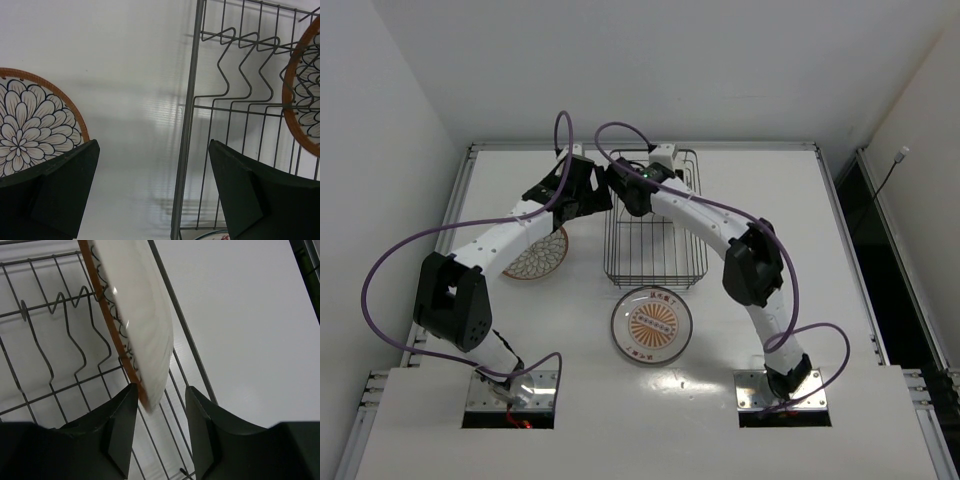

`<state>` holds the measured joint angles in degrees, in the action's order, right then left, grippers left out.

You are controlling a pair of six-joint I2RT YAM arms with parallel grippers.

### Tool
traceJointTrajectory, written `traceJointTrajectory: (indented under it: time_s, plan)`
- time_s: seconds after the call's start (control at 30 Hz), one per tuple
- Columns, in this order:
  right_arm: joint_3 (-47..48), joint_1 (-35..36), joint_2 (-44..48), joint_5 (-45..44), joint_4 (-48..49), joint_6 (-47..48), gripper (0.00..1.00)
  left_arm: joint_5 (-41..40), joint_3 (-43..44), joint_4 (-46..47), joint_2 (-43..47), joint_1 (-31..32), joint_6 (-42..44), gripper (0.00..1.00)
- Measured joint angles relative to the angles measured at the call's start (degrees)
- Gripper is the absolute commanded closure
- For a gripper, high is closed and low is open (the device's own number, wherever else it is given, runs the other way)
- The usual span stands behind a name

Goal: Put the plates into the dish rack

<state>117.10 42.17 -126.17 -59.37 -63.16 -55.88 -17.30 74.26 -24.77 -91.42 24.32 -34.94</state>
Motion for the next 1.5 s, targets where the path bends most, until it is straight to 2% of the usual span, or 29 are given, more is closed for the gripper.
traceJointTrajectory:
  time_s: [0.1,0.27,0.37,0.5,0.57,0.63,0.7,0.87,0.97,1.1,1.33,1.37,1.5]
  plan:
    - [-0.7,0.6,-0.1,-0.2,-0.5,-0.9,0.46,0.1,0.0,0.0,0.0,0.0,0.0,0.11]
    - [-2.3,0.6,0.4,-0.5,-0.8,-1.3,0.38,0.2,0.0,0.0,-0.2,0.0,0.0,0.11]
    - [-2.7,0.6,1.8,-0.5,-1.7,-1.3,0.28,0.2,0.0,0.0,-0.4,0.0,0.0,0.11]
    - [-3.7,0.8,7.5,-0.5,-2.0,-0.7,0.16,0.2,0.0,0.0,-0.5,0.0,0.2,0.11]
    - [-7.8,1.1,14.0,0.6,0.1,1.2,0.09,0.2,0.0,0.0,-0.5,0.0,0.2,0.11]
    - [-14.2,1.3,23.1,2.7,3.0,3.2,0.07,0.3,0.0,0.0,-0.5,0.0,0.2,0.11]
    - [-22.8,1.5,34.2,5.9,6.1,4.8,0.0,0.3,0.0,-0.1,-0.5,0.0,0.2,0.11]
    - [-48.9,1.0,65.1,16.5,17.0,7.1,0.0,0.4,0.0,-0.1,-0.5,0.0,0.2,0.11]
    - [-61.5,0.6,77.5,24.2,20.8,6.4,0.0,0.5,0.0,-0.1,-0.5,0.0,0.2,0.11]
    - [-77.9,0.6,84.7,35.6,27.1,2.3,0.0,0.4,0.0,-0.1,-0.5,0.0,0.4,0.11]
    - [-108.3,0.8,96.0,52.1,38.9,-10.8,0.0,0.4,0.0,-0.1,-0.5,0.0,0.9,0.11]
    - [-111.5,0.8,97.6,53.9,41.9,-13.7,0.0,0.4,0.0,-0.1,-0.5,0.0,0.9,0.11]
    - [-113.7,1.2,100.0,58.8,52.0,-19.7,0.0,0.4,0.0,-0.1,-0.5,0.0,1.1,0.11]
